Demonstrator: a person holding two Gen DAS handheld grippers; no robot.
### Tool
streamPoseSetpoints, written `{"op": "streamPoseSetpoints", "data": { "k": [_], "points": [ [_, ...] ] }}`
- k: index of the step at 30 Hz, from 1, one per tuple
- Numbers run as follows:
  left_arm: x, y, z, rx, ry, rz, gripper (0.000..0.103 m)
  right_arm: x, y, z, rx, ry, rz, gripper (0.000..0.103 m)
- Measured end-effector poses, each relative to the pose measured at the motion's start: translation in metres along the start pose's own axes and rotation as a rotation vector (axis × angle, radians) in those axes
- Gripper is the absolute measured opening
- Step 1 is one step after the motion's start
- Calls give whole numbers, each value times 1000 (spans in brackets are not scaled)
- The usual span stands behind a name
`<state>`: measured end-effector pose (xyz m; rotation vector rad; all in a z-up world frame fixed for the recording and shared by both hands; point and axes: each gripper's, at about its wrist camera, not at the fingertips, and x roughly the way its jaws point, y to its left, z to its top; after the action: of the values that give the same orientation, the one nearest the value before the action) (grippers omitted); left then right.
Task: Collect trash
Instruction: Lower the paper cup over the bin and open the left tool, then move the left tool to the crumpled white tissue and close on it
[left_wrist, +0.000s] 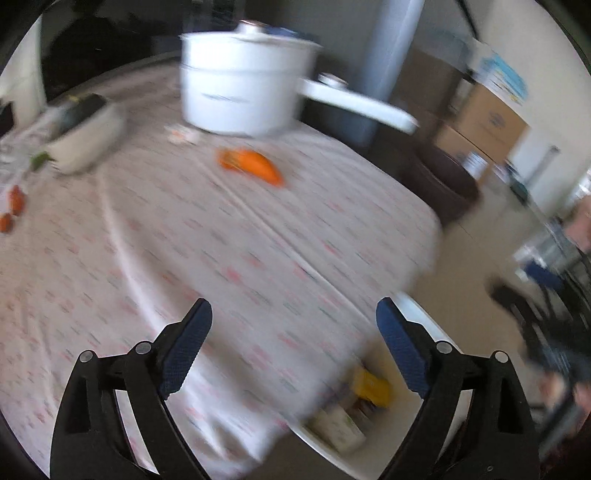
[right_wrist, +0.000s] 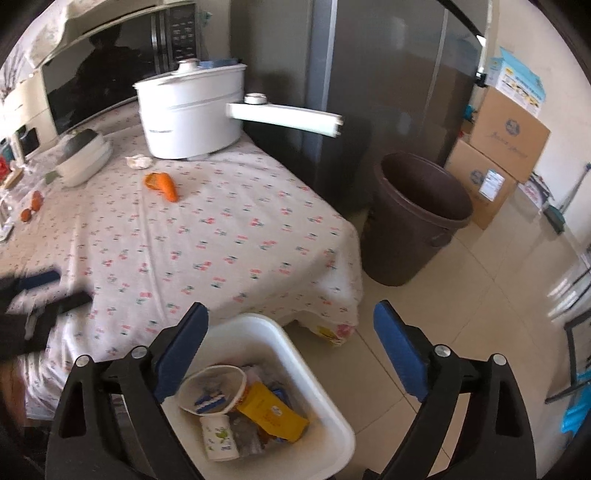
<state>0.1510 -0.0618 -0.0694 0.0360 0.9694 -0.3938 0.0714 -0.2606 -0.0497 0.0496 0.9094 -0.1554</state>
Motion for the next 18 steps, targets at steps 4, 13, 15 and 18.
{"op": "streamPoseSetpoints", "data": {
  "k": [4, 13, 15, 18],
  "points": [
    [24, 43, 48, -98, -49, 82, 87, 3, 17, 2, -35, 10, 40, 90],
    [93, 100, 144, -198, -110, 170, 87, 21, 46, 2, -118, 60, 107, 90],
    [112, 109, 155, -195, -102, 185, 87, 25, 49, 2, -124, 72, 113, 90],
    [137, 115, 164, -165, -85, 200, 87, 33, 52, 1, -124, 99, 127, 90]
  ]
}}
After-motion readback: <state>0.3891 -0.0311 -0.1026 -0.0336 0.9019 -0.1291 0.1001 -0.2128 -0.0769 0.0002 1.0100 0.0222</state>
